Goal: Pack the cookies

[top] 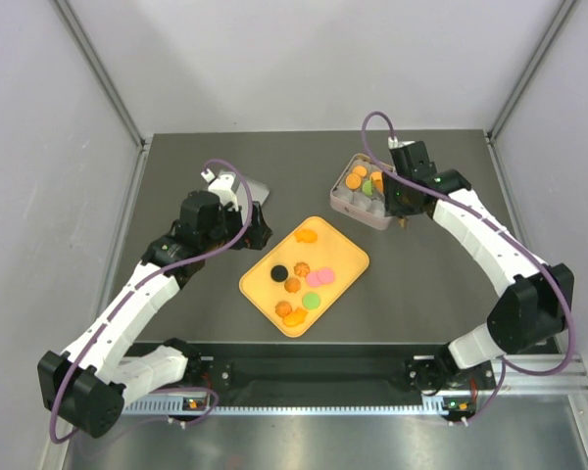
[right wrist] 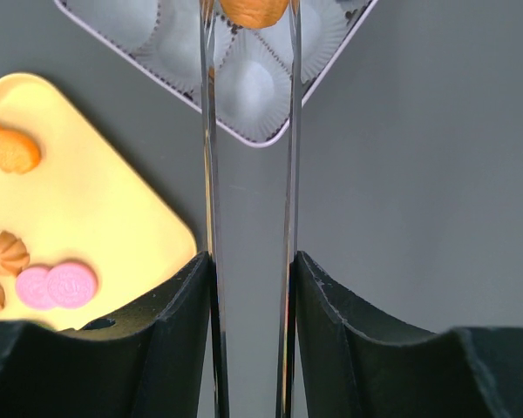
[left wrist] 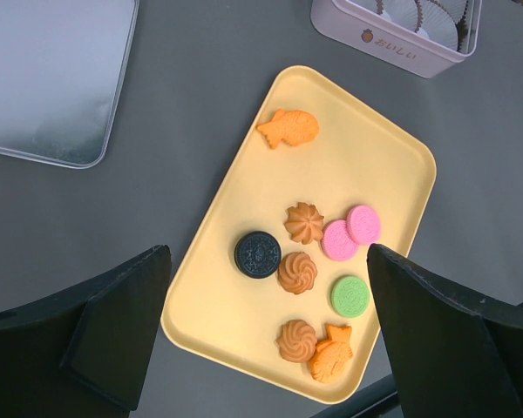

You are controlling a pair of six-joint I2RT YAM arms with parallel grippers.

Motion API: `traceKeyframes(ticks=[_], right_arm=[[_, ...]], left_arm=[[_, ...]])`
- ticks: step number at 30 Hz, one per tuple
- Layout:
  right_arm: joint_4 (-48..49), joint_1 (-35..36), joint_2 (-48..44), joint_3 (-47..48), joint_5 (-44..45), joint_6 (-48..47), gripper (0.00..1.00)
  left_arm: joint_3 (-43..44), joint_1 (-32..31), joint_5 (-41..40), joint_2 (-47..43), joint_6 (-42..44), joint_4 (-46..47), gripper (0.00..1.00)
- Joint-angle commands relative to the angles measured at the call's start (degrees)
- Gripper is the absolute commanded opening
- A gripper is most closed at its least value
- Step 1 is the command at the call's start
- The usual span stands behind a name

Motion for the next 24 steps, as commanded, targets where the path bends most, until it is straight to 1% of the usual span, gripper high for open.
traceKeyframes(ticks=[1, 24], right_arm=[[4.9, -1.8, 0.3, 0.3, 1.1, -0.4, 0.4], [6.5, -3.4, 1.1, -4.1, 1.4, -0.7, 0.41]], left_arm=[[-0.1, 0.3, 0.3, -1.2, 0.0, 1.4, 0.99], [-0.2, 0.4, 0.4, -0.7, -0.1, 1.4, 0.99]])
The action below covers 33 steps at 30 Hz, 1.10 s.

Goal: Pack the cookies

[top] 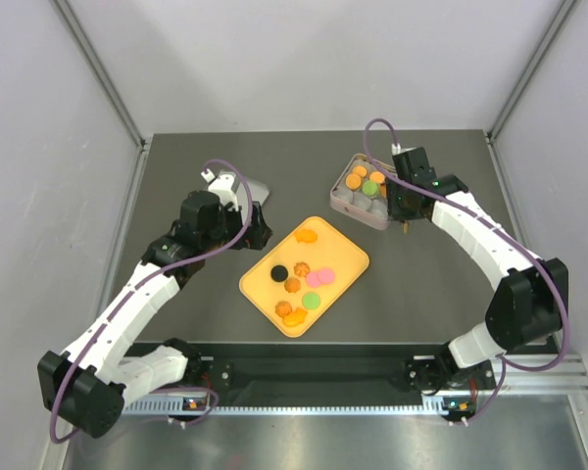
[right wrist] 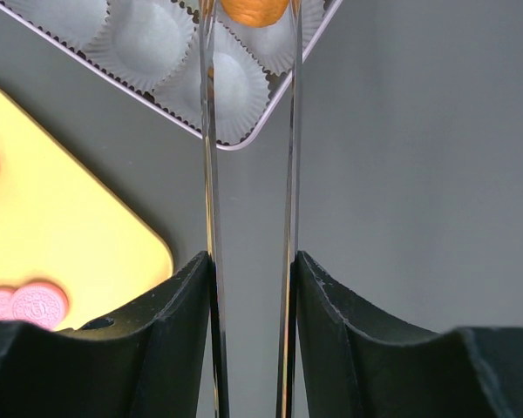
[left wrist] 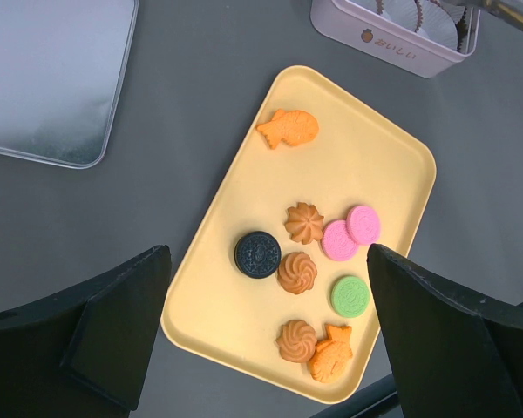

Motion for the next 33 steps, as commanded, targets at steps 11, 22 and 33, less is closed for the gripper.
traceKeyframes(ticks=[11, 22, 33], right_arm=[[2.6, -1.5, -0.1, -0.5, 1.5, -1.0, 0.42], [1.1, -1.1, -4.0, 2.0, -1.6, -1.2, 0.42], [-3.2, 12.3, -10.1, 1.3, -1.6, -0.3, 0.42]], left_arm=[[-0.2, 0.3, 0.3, -0.7, -0.1, 1.4, 0.99], [-0.2, 0.3, 0.1, -0.7, -0.1, 1.4, 0.99], [-0.1, 0.4, -0.8, -0.6, 0.0, 1.2, 0.99]])
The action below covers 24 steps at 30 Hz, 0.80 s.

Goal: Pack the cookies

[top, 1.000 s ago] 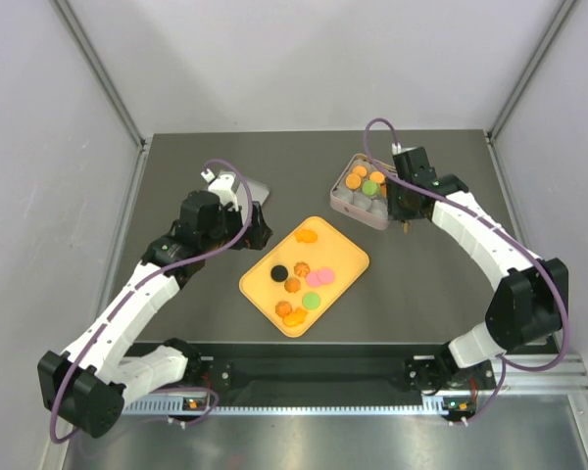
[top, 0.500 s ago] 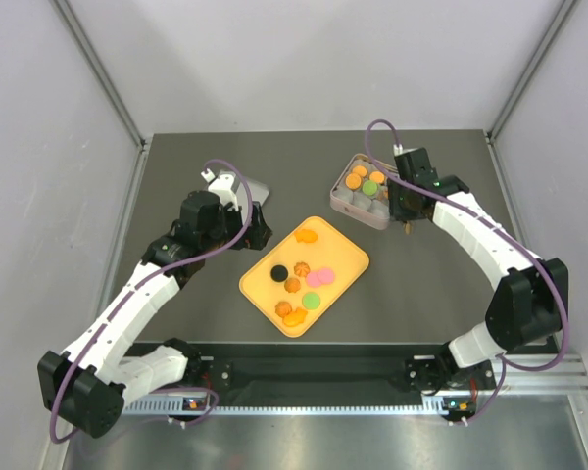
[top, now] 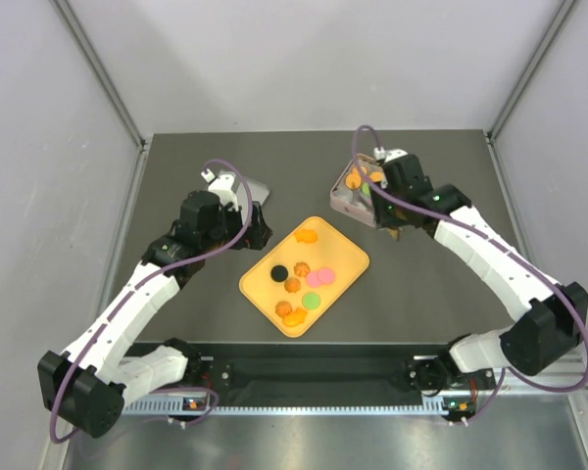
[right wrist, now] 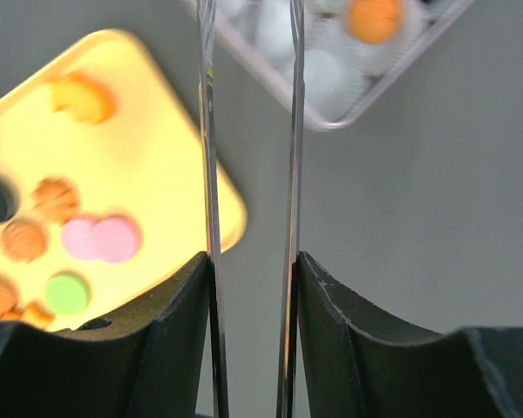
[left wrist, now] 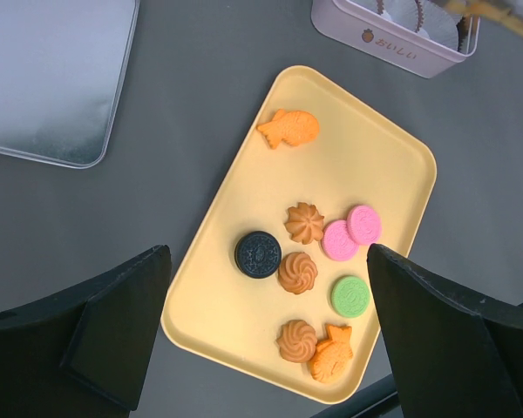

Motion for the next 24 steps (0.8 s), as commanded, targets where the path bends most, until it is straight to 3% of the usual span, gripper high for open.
traceKeyframes(ticks=[1, 10, 24], right_arm=[[-1.2, 7.7, -3.2, 0.0, -0.7, 0.5, 0.42], [-4.5, 18.3, -9.1, -7.9, -6.7, 3.0, 0.42], [-3.3, 21.3, -11.9, -14.3, -9.8, 6.3, 0.45]], left_arm=[[-0.1, 0.3, -0.9, -0.6, 0.0, 1.2, 0.99], [-0.1, 0.4, -1.3, -0.7, 0.1, 1.1, 0.99], [-0.1, 0.4, -1.3, -0.3, 0.1, 1.1, 0.99]])
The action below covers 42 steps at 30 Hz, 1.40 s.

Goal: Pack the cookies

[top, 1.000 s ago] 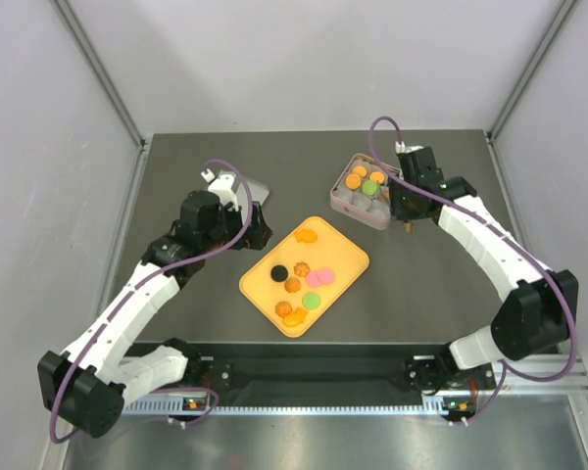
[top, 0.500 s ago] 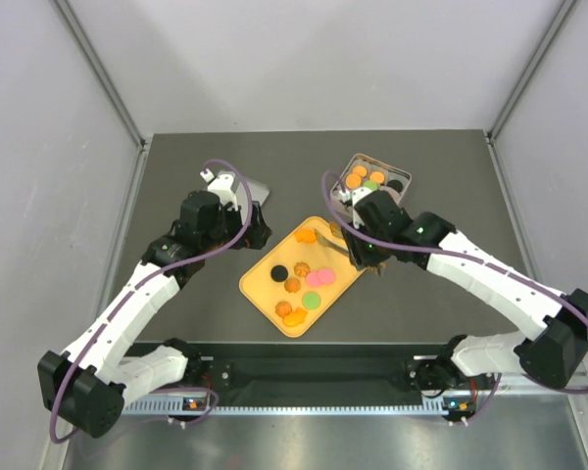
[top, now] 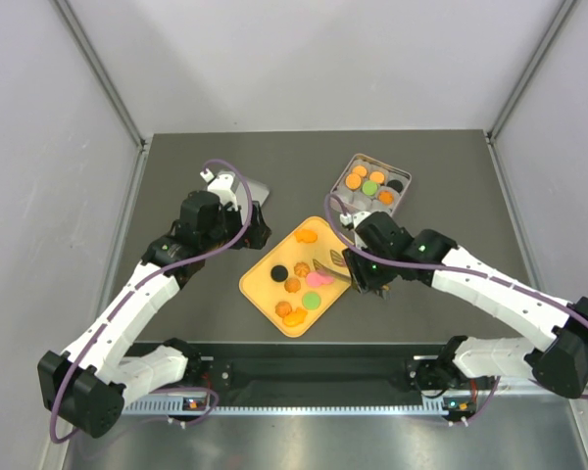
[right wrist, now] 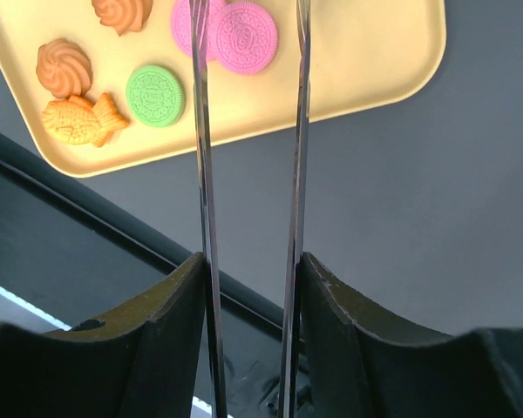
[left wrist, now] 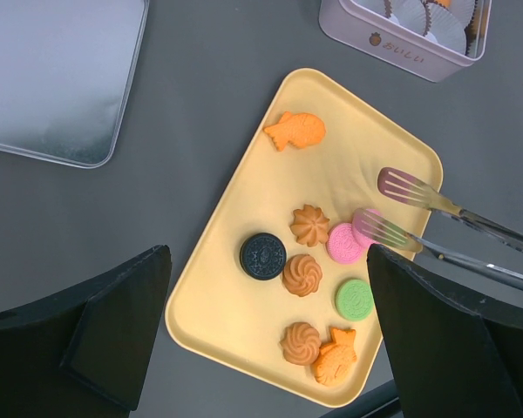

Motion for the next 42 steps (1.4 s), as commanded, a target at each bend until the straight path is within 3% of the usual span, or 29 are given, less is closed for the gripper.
traceKeyframes(ticks=[1, 42], right_arm=[[1.9, 1.2, -1.5, -0.5, -1.0, 1.1, 0.45], [1.7, 2.2, -2.2, -2.3, -2.1, 2.4, 0.41]], left_arm=[[-0.1, 0.4, -0.1, -0.3, 0.1, 1.1, 0.99], [-0.2, 0.4, -0.1, -0.3, 0.0, 1.1, 0.99]])
